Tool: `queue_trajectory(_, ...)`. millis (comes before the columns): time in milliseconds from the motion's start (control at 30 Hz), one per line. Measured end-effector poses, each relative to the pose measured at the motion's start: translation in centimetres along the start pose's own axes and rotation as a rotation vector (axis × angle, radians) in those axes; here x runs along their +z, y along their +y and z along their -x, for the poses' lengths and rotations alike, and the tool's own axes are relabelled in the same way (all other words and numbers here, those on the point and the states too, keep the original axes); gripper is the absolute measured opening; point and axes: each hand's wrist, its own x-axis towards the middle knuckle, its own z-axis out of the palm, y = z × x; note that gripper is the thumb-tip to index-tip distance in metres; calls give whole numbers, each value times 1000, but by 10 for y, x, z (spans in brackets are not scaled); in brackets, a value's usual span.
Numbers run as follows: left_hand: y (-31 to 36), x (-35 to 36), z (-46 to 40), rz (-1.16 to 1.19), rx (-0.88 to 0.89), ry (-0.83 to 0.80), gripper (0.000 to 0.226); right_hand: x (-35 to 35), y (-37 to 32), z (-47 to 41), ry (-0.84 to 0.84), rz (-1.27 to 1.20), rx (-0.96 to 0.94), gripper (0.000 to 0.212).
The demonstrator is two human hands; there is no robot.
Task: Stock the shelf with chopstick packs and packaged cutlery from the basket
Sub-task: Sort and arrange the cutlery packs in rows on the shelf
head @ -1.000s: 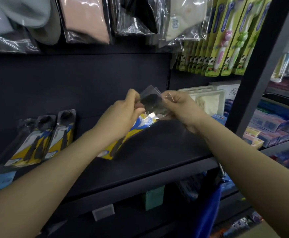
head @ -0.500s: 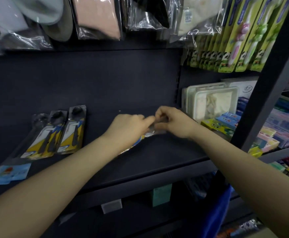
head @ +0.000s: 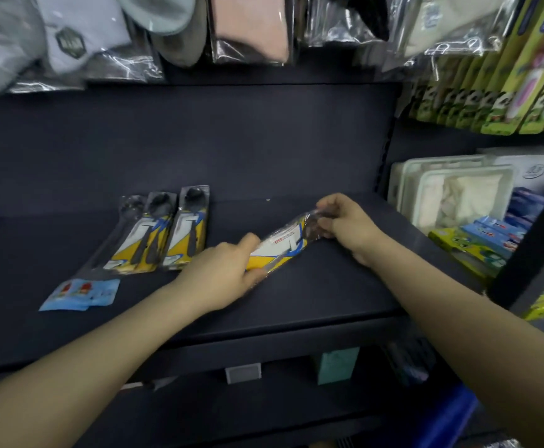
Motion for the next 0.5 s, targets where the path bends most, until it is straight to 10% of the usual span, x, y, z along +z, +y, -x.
queue_trajectory(267,-27,-2,6,1037,-430,69,9,74,-36,8,8,-66,94,35)
queue_trajectory(400,-30,-6,7,1129,-387,116,9,114,-56,13,-268,-265,166,18)
queue_trajectory(500,-42,-15,9,886,-272,42,13,131,-62,-3,-131,-87,115,29)
